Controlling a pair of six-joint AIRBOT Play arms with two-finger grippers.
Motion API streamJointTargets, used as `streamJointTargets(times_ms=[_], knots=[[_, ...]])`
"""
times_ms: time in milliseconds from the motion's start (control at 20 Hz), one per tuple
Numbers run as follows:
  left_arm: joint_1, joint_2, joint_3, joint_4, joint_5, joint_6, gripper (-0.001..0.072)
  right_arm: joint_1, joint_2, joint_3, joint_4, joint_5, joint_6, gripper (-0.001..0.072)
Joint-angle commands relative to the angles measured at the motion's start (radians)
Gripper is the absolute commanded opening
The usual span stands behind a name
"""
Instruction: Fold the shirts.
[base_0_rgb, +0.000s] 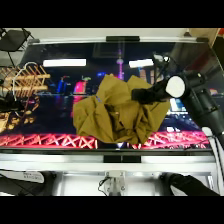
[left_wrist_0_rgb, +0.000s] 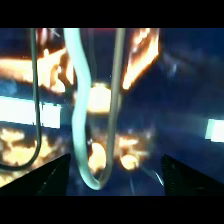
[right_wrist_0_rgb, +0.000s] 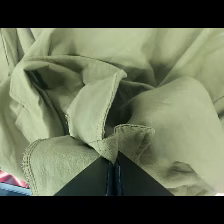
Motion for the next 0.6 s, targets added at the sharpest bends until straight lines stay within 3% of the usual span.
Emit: streamJointTargets(times_ms=[0, 200, 250, 400, 550], knots=[[-0.005, -0.043, 0.001, -0.014, 0.060, 0.015, 0.0610, 0.000, -0.003, 0.000, -0.004, 0.001, -0.001, 0.0058], [-0.008, -0.081, 0.001, -0.014, 0.031, 0.015, 0.0578, 0.000, -0.003, 0.000, -0.015, 0.002, 0.000, 0.0058], [-0.011, -0.092, 0.000, -0.010, 0.005, 0.015, 0.0497, 0.000, -0.003, 0.000, -0.015, 0.002, 0.000, 0.0058], [-0.011, -0.110, 0.000, 0.004, -0.028, 0.015, 0.0444, 0.000, -0.003, 0.000, -0.016, 0.002, -0.001, 0.0058], [-0.011, -0.110, 0.000, 0.006, -0.020, 0.015, 0.0257, 0.000, -0.003, 0.000, -0.018, 0.001, -0.006, 0.0058]])
